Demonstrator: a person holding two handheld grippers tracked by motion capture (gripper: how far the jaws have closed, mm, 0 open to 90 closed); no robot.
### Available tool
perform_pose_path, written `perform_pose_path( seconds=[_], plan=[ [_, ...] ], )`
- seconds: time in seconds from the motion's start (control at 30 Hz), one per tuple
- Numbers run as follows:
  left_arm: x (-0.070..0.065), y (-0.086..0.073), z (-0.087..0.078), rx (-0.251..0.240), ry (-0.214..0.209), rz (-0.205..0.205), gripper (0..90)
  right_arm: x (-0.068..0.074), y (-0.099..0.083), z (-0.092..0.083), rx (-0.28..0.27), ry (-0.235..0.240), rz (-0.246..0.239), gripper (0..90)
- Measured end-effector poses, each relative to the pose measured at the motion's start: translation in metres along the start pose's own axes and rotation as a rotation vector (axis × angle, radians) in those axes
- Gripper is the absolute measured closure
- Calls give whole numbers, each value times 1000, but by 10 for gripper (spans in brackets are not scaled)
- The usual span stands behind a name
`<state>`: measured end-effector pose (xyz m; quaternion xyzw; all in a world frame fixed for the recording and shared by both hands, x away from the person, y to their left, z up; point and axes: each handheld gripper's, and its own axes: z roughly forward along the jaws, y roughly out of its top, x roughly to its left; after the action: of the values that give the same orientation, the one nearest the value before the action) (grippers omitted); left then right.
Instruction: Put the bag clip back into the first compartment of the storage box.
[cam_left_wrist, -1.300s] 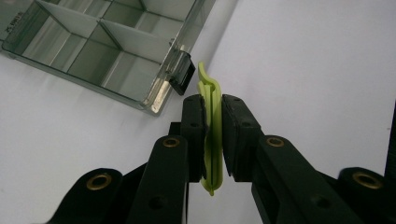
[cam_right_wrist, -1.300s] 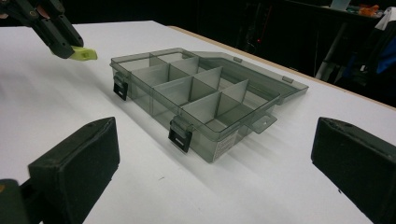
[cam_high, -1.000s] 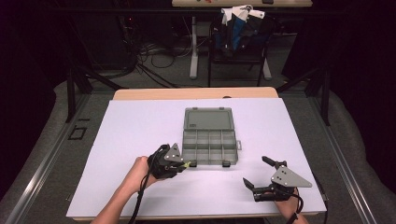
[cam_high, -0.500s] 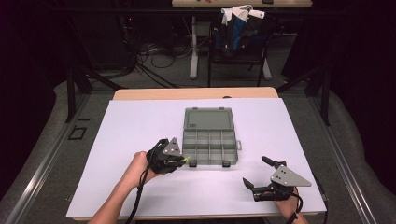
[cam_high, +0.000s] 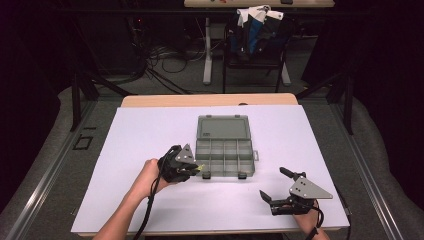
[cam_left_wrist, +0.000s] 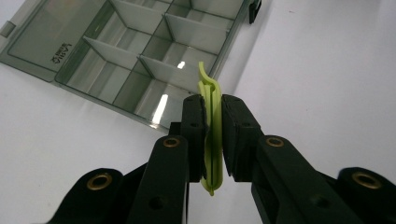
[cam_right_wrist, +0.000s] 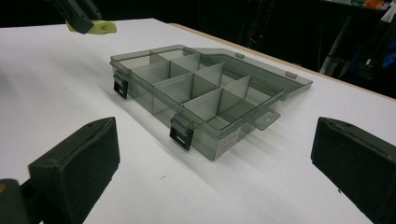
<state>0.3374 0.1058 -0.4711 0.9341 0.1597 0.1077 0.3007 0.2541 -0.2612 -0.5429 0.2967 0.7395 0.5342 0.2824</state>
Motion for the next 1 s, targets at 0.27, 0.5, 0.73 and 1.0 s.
perform_pose_path(
  seconds=[0.27,0.5,0.73,1.0],
  plan=[
    [4,8,1,-6,2,10,801,0,0,-1,0,-3,1,7],
    [6,8,3,-8,2,5,801,1,1,-2,0,-1,-5,7],
    [9,10,1,-16,10,0,801,1,1,-1,-2,-5,-9,7],
    [17,21,-6,7,31,7,801,0,1,1,4,0,-2,7]
  ],
)
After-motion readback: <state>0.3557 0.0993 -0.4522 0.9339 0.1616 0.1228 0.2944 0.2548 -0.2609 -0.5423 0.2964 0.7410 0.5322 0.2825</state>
